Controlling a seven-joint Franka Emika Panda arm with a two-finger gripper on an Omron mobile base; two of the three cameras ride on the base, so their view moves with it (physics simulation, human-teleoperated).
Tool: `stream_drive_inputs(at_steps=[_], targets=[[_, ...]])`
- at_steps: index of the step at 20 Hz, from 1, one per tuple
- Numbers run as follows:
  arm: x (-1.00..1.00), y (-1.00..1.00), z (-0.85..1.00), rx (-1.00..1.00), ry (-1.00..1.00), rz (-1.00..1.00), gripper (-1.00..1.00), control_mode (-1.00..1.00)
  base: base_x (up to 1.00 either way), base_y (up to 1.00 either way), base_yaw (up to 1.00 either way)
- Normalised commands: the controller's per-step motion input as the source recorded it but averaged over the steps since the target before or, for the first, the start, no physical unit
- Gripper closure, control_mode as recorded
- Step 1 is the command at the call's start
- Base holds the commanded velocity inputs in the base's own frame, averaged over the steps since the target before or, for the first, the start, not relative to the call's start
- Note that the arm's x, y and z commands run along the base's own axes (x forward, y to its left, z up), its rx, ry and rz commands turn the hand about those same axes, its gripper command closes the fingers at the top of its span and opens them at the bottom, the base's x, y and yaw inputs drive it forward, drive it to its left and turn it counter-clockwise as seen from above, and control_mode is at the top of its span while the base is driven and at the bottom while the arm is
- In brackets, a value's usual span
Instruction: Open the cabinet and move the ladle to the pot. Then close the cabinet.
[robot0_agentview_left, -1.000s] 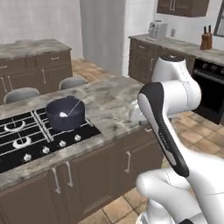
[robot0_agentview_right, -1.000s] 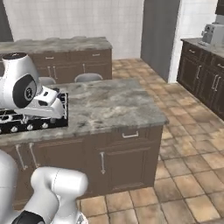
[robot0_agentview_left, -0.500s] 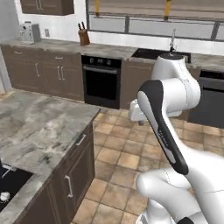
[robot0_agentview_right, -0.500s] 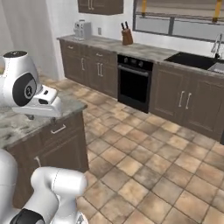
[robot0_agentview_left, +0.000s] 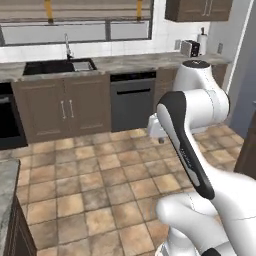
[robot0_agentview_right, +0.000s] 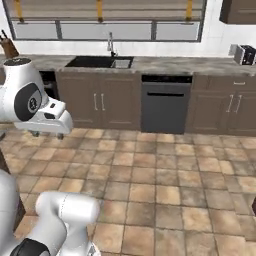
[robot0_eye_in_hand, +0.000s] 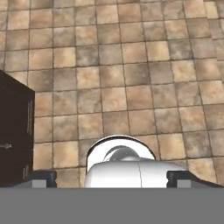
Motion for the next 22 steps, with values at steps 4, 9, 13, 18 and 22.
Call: stream_drive_inputs(at_steps=[4,9,13,18,22], targets=[[0.00,0.00,0.00,0.00,0.00,0.00,-1.00,1.00,0.00,-0.15,-0.94],[0.00,0.00,0.00,0.00,0.00,0.00,-1.00,1.00,0.00,-0.20,-0.92],[0.00,0.00,0.00,0.00,0.00,0.00,-1.00,1.00,0.00,-0.23,-0.90],[0.00,0.00,0.00,0.00,0.00,0.00,-1.00,1.00,0.00,-0.06,-0.86],[0.00,0.00,0.00,0.00,0.00,0.00,-1.00,1.00,0.21,0.00,-0.73]])
